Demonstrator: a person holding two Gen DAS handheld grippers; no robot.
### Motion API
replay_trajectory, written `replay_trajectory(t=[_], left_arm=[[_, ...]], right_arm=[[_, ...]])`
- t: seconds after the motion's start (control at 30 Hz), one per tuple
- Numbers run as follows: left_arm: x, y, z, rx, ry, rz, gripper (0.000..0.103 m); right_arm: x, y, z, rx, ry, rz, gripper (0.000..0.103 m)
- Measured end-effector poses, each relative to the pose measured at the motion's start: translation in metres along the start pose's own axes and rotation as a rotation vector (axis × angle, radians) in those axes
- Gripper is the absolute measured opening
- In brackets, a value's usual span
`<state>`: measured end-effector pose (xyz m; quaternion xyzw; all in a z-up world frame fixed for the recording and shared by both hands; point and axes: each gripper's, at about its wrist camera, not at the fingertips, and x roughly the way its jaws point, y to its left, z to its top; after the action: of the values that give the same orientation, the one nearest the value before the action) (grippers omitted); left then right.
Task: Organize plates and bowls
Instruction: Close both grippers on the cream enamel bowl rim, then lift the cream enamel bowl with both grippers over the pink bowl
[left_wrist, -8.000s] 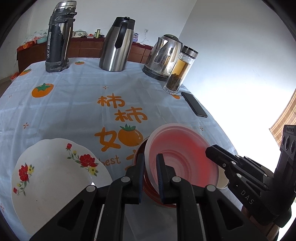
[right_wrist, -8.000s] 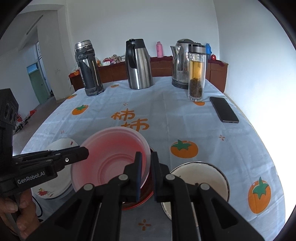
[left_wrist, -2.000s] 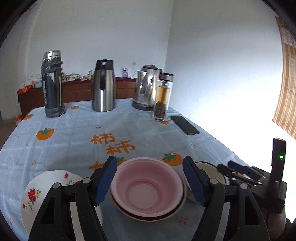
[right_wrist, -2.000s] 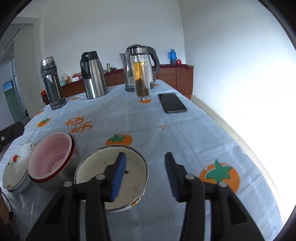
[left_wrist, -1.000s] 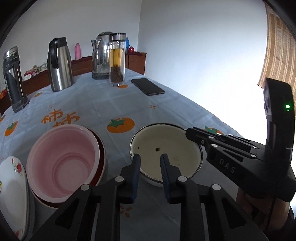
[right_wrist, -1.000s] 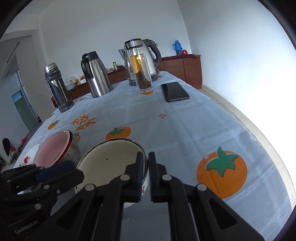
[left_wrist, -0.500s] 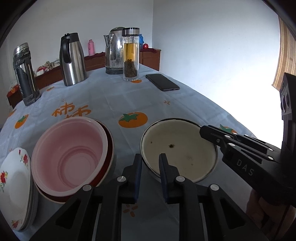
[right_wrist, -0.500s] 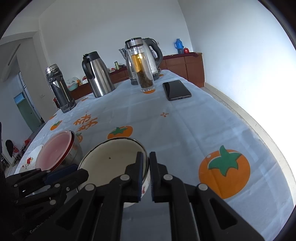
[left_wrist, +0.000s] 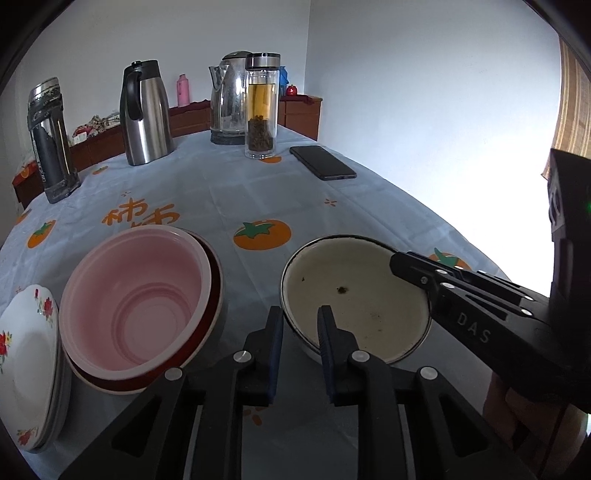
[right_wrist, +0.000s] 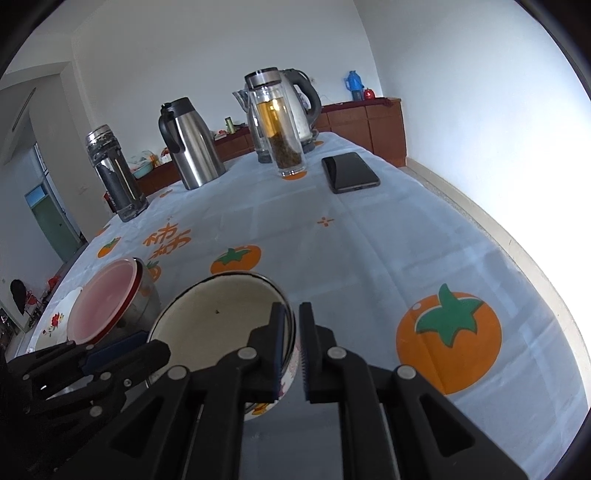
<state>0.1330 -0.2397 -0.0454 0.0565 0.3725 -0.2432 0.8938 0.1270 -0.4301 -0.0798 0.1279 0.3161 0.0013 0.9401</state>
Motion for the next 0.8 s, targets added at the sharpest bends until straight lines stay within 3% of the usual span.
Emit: replay_trajectory(t=[0.17,0.27,0.8], left_arm=[[0.004,-0.003,0.000,0.012,0.004,0.023,0.021],[0.007,-0.003,0.000,0.018,0.006,0.035,0.018],[0.005,0.009,0.002,-0.020,-0.015,-0.026,0.011]], right_arm=[[-0.009,-0.003,0.000,0.013,-0.044,0.004,0.010],[-0.004,0.004,-0.001,-0.027,-0.007,0.002,0.007],[-0.006,-0.001,-0.004,0.019,-0.006,0.019,0.006]])
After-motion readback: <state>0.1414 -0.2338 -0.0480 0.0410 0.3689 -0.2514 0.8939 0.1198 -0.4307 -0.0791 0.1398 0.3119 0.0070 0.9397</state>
